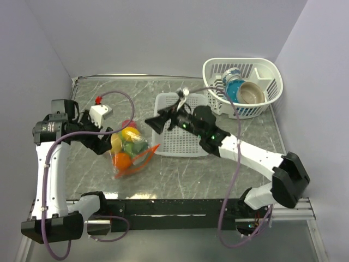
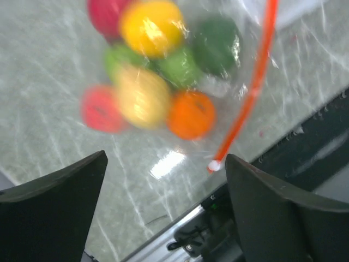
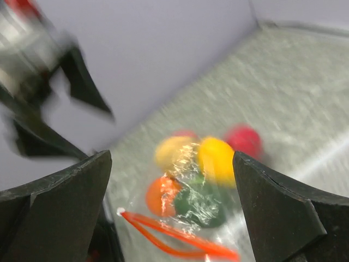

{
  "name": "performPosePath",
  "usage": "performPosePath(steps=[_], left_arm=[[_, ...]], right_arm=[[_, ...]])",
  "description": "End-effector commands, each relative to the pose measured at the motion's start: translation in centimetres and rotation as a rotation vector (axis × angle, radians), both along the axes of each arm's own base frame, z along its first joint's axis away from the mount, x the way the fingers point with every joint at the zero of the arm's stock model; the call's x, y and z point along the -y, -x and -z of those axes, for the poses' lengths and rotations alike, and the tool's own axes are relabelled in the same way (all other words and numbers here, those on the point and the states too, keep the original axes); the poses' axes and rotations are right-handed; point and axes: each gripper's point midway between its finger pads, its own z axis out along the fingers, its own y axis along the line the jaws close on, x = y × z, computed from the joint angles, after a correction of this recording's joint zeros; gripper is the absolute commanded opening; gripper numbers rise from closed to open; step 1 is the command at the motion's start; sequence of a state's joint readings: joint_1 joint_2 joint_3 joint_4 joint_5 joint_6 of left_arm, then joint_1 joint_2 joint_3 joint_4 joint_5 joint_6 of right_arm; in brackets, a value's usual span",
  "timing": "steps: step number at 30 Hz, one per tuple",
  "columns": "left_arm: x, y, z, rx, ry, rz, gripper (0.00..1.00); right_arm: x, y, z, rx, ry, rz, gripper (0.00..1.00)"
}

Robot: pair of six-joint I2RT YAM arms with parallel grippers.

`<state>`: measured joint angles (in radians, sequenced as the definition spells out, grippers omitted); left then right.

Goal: Open the zip-top bag and remove the fake food

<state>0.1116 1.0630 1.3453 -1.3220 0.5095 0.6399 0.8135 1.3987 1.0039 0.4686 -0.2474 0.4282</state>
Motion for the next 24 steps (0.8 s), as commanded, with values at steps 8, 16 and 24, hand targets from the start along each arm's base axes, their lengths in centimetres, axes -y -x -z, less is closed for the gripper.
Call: performPosePath(steps=[8,16,24], left_arm=[[-7.5,-10.7,7.0,0.147,-0.224,-0.389,0.80],[-8.3,-14.5,12.2,0.026,-0.233,-0.417,0.68],[-7.0,-15.1,13.8,-0.069,-0.160,-0.392,0.64]], right_arm=[[4.5,9.0,6.6,0.015,0.197,0.083,0.72],[3.6,12.5,8.6,0.016,0.217,0.001,0.42],[-1.5,12.9,13.0,-0.018,0.332,-0.065,0.41]])
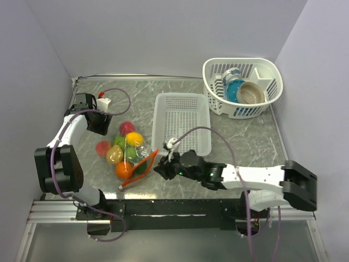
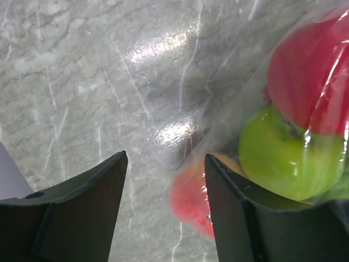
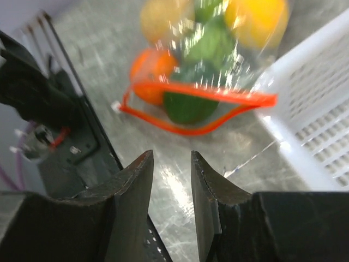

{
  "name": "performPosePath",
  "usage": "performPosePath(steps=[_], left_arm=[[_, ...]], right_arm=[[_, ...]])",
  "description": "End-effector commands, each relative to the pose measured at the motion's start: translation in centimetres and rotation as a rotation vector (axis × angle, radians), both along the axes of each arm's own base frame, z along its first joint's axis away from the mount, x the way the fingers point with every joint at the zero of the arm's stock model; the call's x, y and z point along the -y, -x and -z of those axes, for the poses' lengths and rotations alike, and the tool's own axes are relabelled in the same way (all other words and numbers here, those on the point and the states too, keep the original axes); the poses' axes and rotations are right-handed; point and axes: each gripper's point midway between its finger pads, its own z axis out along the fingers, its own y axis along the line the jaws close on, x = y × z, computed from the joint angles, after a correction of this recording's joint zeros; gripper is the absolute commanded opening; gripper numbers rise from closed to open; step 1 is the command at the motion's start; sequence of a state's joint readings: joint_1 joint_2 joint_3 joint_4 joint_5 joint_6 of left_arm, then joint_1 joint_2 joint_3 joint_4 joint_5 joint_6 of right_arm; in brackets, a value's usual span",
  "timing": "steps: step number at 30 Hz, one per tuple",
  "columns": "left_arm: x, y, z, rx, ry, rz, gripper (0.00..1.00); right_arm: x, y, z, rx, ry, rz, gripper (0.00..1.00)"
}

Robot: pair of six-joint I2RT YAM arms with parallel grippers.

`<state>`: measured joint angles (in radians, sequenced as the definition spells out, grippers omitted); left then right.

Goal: Open the zip-top bag and remove the fake food

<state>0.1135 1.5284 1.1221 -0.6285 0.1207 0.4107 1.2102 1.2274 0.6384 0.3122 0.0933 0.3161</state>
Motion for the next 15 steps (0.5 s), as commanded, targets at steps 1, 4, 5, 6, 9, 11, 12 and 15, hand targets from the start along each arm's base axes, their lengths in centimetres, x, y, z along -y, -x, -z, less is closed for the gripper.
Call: performPosePath(steps=[1,4,5,6,9,11,12,15], left_arm=[[0.7,-0.7,-0.4,0.023,0.050,-0.003,0.63],[0.8,0.1,0.5,-0.001,0.054,0.001,0.50],[0.9,0.2,0.7,-0.004,0.052,0.001,0.40],[0.8,0.5,1.0,-0.012,0.050,-0.001,0.35],[0.9,1.1,1.6,-0.028,0.053,-0.006,0.17],[0.9,1.4,1.8,-0.036,0.058,-0.010,0.10],[1.0,1.3,1.8,-0.034,0.061,-0.012,0.08],[1.0,1.6,2.0,-0.039,0.065,-0.019,0.01]], right_arm=[[-3.2,-0.6,-0.9,0.028,-0.025,-0.009,0.42],[-4.2,-1.1,-0.3,0.029,-0.012,-0.006,0.44],[-4.5,-1.0,-0.2,0.027,-0.011,-0.013,0.45],[-4.8,-1.1,-0.5,0.029,-0.017,-0.015,0.47],[-5.9,-1.1,-0.4,0.024,-0.019,-0.032,0.51],[-6.4,-1.2,0.1,0.013,-0.014,-0.035,0.56],[-6.7,-1.2,0.0,0.012,-0.020,-0.039,0.57],[-7.6,-1.3,1.0,-0.001,-0.004,-0.046,0.69]])
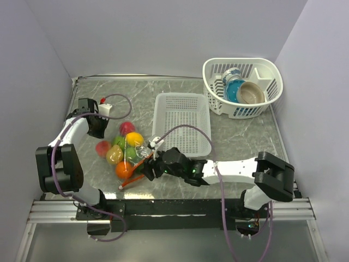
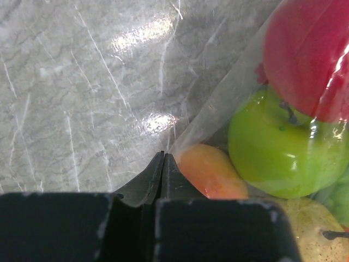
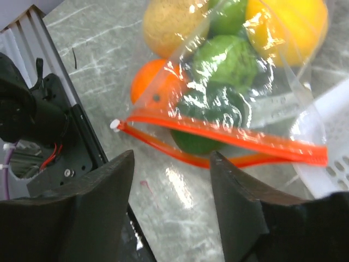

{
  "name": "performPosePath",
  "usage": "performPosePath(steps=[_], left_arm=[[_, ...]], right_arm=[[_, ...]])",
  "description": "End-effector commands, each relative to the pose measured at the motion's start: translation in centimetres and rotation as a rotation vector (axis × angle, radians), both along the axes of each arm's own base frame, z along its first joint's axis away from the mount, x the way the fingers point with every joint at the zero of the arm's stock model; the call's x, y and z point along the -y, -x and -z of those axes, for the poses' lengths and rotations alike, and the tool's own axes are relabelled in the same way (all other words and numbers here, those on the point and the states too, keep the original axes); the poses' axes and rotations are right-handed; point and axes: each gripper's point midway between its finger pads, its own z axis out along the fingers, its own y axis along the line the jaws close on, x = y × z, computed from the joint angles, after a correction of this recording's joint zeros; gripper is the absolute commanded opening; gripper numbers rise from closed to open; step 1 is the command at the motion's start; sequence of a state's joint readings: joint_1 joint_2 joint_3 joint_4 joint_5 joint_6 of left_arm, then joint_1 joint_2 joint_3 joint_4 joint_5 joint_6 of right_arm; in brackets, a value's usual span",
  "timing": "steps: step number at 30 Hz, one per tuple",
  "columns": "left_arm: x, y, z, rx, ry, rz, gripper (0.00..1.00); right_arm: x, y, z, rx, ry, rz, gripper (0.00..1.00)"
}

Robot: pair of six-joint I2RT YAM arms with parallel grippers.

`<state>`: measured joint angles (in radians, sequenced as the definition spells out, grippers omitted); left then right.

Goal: Open the zip-top bag and remove the fake food

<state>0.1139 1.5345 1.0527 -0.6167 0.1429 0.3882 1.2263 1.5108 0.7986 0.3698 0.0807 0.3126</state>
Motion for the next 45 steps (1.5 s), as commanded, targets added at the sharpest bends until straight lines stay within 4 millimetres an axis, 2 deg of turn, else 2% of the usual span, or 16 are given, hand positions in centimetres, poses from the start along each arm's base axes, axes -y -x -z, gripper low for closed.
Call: performPosePath(steps=[1,2,3,10,14,15,20,25,28,32,35,36,39,41,44,45], left_arm=[[0.4,-0.1,-0.4,0.024,0.030,-0.008,0.01],[0.5,0.1,-0.3,0.019,0.029,-0.007,0.01],[0.4,0.2,-0.3,0.020,0.030,-0.008,0.01],[-0.5,1.4,-0.4,0.024,0.003,-0.007,0.01],[-0.8,1.8,-0.3,0.018,0.001,-0.007,0.01],[-0.8,1.8,-0.3,0.016,0.004,-0.004,0.01],[-0.1,2.1,-0.8,0.010,0.042,0.005,0.01],[0.2,3.3,-1.9,0.012,0.045,0.025,0.01],[-1.1,4.1,-2.4,0.026,-0.007,0.011,0.01],[-5.9,4.9,-2.5,0.036,-0.102,-0.086,0.01],[-8.4,5.6,-2.1,0.005,-0.114,-0.134,0.01],[-8.7,5.6,-2.0,0.000,-0.106,-0.140,0.01],[-8.6,6.0,-1.7,-0.016,-0.069,-0.151,0.01],[-8.2,6.1,-1.7,-0.013,-0.050,-0.144,0.01],[-6.5,5.9,-2.6,0.007,0.032,-0.088,0.01],[-5.6,6.4,-3.2,-0.014,0.080,-0.065,0.12]], right_arm=[[-2.5,-0.4,-1.6,0.020,-0.060,-0.012,0.76],[-2.9,-0.6,-1.7,0.022,-0.059,-0.008,0.80],[-3.0,-0.9,-0.8,0.016,-0.032,0.000,0.81],[-3.6,-2.0,1.9,0.033,0.039,0.037,0.84],[-3.6,-3.9,2.7,0.079,0.093,0.113,0.88],[-3.5,-4.3,3.6,0.088,0.128,0.128,0.88],[-4.8,-5.8,3.6,0.131,0.148,0.174,0.89],[-6.3,-5.8,5.9,0.111,0.180,0.142,0.84],[-6.3,-5.5,7.1,0.094,0.196,0.128,0.77],[-4.8,-4.7,8.6,0.087,0.236,0.120,0.75],[-4.0,-4.2,9.0,0.088,0.246,0.119,0.72],[-4.0,-4.1,8.9,0.088,0.242,0.113,0.67],[-4.1,-3.8,8.3,0.099,0.235,0.098,0.56],[-4.4,-3.7,8.0,0.109,0.241,0.088,0.54],[-4.7,-3.2,8.3,0.120,0.269,0.076,0.64],[-4.6,-3.1,8.6,0.126,0.284,0.081,0.70]])
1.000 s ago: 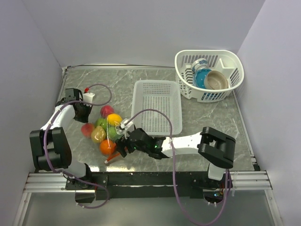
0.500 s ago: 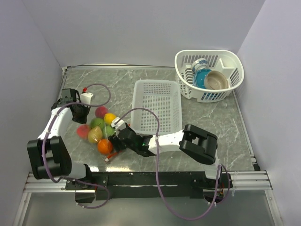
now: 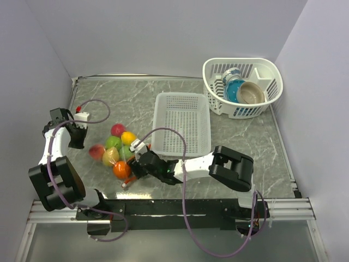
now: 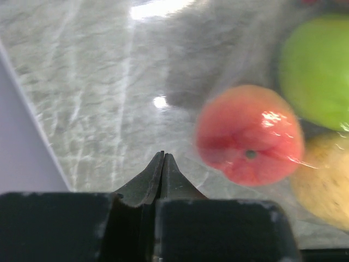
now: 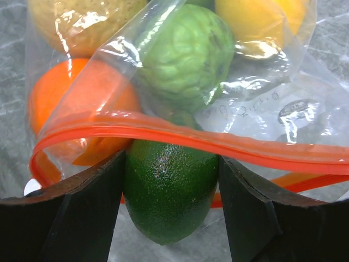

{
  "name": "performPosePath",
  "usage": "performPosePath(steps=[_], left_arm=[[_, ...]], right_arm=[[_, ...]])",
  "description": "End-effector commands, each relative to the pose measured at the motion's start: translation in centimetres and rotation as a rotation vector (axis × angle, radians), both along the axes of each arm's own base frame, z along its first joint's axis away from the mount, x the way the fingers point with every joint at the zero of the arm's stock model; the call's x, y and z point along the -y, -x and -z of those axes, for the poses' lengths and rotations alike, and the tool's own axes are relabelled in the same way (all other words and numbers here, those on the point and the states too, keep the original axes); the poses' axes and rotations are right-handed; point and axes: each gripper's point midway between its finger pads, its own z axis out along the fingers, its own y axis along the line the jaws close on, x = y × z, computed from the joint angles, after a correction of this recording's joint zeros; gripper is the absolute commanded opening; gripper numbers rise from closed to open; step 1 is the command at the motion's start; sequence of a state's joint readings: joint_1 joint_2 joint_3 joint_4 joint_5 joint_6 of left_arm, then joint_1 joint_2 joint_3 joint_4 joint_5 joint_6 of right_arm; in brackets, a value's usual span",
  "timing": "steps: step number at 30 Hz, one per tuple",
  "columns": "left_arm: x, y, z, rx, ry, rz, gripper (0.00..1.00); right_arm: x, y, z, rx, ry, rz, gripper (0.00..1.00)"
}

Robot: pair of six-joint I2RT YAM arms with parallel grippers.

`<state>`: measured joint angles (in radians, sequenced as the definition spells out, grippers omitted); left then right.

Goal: Open the zip-top bag and remove the fake food

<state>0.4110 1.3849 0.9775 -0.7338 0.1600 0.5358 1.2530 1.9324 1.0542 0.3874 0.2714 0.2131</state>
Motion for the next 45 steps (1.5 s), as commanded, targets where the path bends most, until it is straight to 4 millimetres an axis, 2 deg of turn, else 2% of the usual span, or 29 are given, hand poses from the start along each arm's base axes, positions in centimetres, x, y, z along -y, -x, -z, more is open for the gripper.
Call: performPosePath(steps=[1,2,3,4,6,11,13,14,17,20,21,23,24,26,27,33,36,37,39,40,41,42,43,45], left_arm=[[3.3,0.2,-2.5,0.029,0.159,0.117,0.29],[4.5,0.3,-2.8,0.036,0.214,0.154,0.48],[4.7,0.3,-3.1,0.033,0.232,0.157,0.74],[4.9,0.1,-3.1,0.035,0.241,0.160,0.82],[4.9,-0.2,-2.5,0.034,0.255,0.158,0.92],[4.7,-2.6,-0.5,0.023,0.317,0.145,0.95],[5.8,-3.3,0.5,-0.018,0.423,0.157,0.94],[6.4,-2.8,0.9,-0.058,0.471,0.163,0.93],[7.1,-2.9,2.3,-0.093,0.537,0.173,0.88],[7.2,-2.5,3.0,-0.094,0.530,0.181,0.76],[7.3,-2.2,3.1,-0.096,0.530,0.184,0.64],[7.3,-2.0,3.1,-0.100,0.523,0.192,0.50],[7.3,-1.9,2.9,-0.098,0.518,0.195,0.32],[7.0,-1.7,2.9,-0.102,0.493,0.195,0.15],[6.9,-1.5,2.6,-0.099,0.484,0.194,0.01],[4.8,-1.0,1.0,-0.053,0.414,0.170,0.01],[3.0,-0.4,1.4,-0.060,0.367,0.133,0.01],[2.0,-0.3,1.5,-0.050,0.348,0.115,0.01],[1.2,0.2,1.9,-0.055,0.333,0.089,0.01],[0.4,0.4,1.9,-0.052,0.320,0.070,0.01],[-0.1,0.2,2.0,-0.045,0.310,0.059,0.01],[-0.4,0.4,2.1,-0.044,0.303,0.046,0.01],[-0.7,0.4,2.0,-0.040,0.298,0.041,0.01],[-0.7,0.5,1.9,-0.034,0.292,0.037,0.01]], right_arm=[[0.3,1.3,0.5,0.016,0.077,-0.023,0.71],[0.3,1.6,0.7,0.019,0.083,-0.029,0.72],[0.3,1.7,0.9,0.017,0.088,-0.027,0.72],[0.3,1.8,0.9,0.015,0.088,-0.028,0.72],[0.3,2.0,1.1,0.010,0.093,-0.028,0.72],[0.2,2.4,1.2,0.005,0.097,-0.037,0.71],[0.3,2.3,1.4,0.002,0.102,-0.033,0.70],[0.2,2.3,1.3,0.001,0.099,-0.030,0.70],[0.5,2.3,1.6,-0.002,0.107,-0.028,0.69],[0.5,2.5,1.6,-0.007,0.105,-0.036,0.68],[0.5,2.6,1.7,-0.006,0.107,-0.036,0.68],[0.5,2.5,1.6,-0.004,0.105,-0.037,0.66],[0.5,2.5,1.6,-0.002,0.105,-0.037,0.66],[0.4,2.5,1.2,0.003,0.100,-0.040,0.65],[0.5,2.4,1.2,0.005,0.101,-0.037,0.64],[0.4,2.3,-0.4,0.019,0.078,-0.037,0.61],[0.8,2.3,-2.0,0.037,0.063,-0.035,0.52],[1.1,2.0,-3.8,0.057,0.038,-0.028,0.49],[1.9,2.0,-5.1,0.074,0.026,-0.022,0.38],[2.4,1.9,-7.2,0.098,-0.004,-0.016,0.36],[2.9,1.7,-8.0,0.116,-0.008,-0.001,0.29],[3.6,1.5,-8.4,0.127,-0.010,0.010,0.26],[4.3,1.0,-10.3,0.147,-0.042,0.023,0.26],[5.5,0.0,-11.6,0.166,-0.051,0.052,0.25]])
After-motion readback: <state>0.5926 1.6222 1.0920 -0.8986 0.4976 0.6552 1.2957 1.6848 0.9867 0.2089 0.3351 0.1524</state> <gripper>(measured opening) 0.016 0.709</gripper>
